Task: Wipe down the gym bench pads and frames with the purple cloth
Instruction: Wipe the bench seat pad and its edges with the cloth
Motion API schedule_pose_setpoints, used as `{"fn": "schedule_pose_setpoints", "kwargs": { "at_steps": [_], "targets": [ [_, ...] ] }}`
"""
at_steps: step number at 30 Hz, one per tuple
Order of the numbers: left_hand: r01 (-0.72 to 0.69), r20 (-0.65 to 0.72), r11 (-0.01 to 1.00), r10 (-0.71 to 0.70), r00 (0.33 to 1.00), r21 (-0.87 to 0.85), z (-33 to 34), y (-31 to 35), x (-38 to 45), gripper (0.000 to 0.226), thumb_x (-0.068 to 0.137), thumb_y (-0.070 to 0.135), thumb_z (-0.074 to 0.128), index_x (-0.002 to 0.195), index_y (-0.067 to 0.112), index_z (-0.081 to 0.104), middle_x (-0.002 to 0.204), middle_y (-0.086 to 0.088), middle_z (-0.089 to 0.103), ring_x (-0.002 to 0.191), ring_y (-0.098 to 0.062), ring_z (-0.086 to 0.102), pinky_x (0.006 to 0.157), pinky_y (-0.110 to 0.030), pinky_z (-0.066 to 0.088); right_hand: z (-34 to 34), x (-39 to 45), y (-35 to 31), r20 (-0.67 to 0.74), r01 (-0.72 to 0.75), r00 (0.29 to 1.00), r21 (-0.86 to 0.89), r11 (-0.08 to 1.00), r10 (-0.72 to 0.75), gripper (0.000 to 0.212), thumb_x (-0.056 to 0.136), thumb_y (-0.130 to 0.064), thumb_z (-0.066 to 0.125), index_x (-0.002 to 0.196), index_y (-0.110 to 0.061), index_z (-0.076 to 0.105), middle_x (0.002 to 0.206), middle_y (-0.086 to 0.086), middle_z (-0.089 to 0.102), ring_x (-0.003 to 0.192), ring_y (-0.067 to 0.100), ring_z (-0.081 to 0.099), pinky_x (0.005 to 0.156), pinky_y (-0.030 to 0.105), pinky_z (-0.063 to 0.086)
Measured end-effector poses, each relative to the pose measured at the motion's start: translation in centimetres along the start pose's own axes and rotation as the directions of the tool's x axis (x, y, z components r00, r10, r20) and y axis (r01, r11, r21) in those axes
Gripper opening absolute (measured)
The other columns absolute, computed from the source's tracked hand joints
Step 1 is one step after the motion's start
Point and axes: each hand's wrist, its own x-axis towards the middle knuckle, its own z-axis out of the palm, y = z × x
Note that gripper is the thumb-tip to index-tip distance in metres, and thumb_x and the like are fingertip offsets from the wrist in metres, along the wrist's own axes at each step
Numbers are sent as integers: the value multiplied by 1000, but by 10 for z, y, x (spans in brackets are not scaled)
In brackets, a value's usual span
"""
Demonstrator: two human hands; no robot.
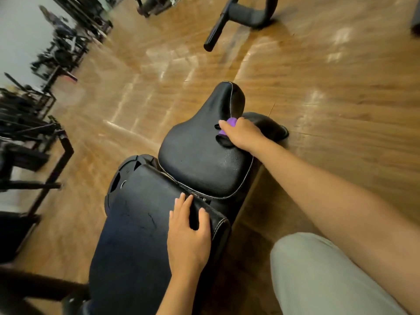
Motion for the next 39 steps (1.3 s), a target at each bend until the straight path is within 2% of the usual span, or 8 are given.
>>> {"fn": "schedule_pose_setpoints", "kwargs": {
  "at_steps": [3,7,12,17,24,28,33,39],
  "targets": [
    [12,-4,1000,-12,1000,-16,0,1,0,47,95,37,51,142,35,43,154,22,25,146,-8,12,112,-29,19,3,-38,21,-55,134,989,-102,986,-140,74,98,-50,36,149,-2,14,157,13,17,141,31,24,111,38,25],
    [0,-11,1000,0,1000,6,0,-1,2,48,95,37,51,142,34,43,154,20,26,147,-9,13,115,-32,20,12,-85,47,-90,256,957,-190,948,-276,74,100,-41,34,150,-4,-6,160,9,-6,147,20,-1,113,23,3],
    [10,-16,1000,-11,1000,-3,0,0,2,47,95,37,51,142,36,43,153,23,25,146,-8,12,114,-32,21,7,-40,15,-42,140,987,-210,968,-152,71,101,-42,31,147,8,8,154,22,16,141,34,23,113,37,23],
    [0,-20,1000,0,1000,-21,2,-3,3,46,95,36,53,140,37,45,152,25,26,146,-7,13,114,-30,20,7,20,-21,-66,-73,995,92,993,79,75,101,-48,26,148,5,0,157,17,9,138,36,27,108,41,30],
    [0,29,1000,0,1000,4,0,-5,8,51,95,41,50,144,36,39,155,23,20,147,-11,10,115,-33,18,-13,-42,27,115,201,976,-161,966,-184,74,100,-46,33,151,-5,0,160,9,5,145,27,16,114,36,19],
    [-8,37,999,7,999,37,6,7,26,54,97,46,43,147,27,35,159,12,19,148,-12,10,119,-35,14,-7,-72,51,52,315,948,-17,949,-314,74,99,-42,40,152,-13,-3,160,0,-1,146,13,4,109,19,9],
    [-161,44,986,163,986,-34,42,62,80,55,103,39,32,152,15,23,162,-2,9,149,-14,2,122,-37,4,1,-65,51,-37,323,946,94,942,-321,70,99,-40,38,153,-17,0,160,-4,2,145,6,3,108,15,7],
    [-143,-102,965,169,980,219,75,76,103,57,101,43,16,154,22,15,162,2,7,149,-14,0,121,-38,0,-4,-1,19,12,181,983,153,972,-185,71,101,-43,31,151,-12,-10,160,2,-9,146,15,-2,114,25,5]
  ]
}}
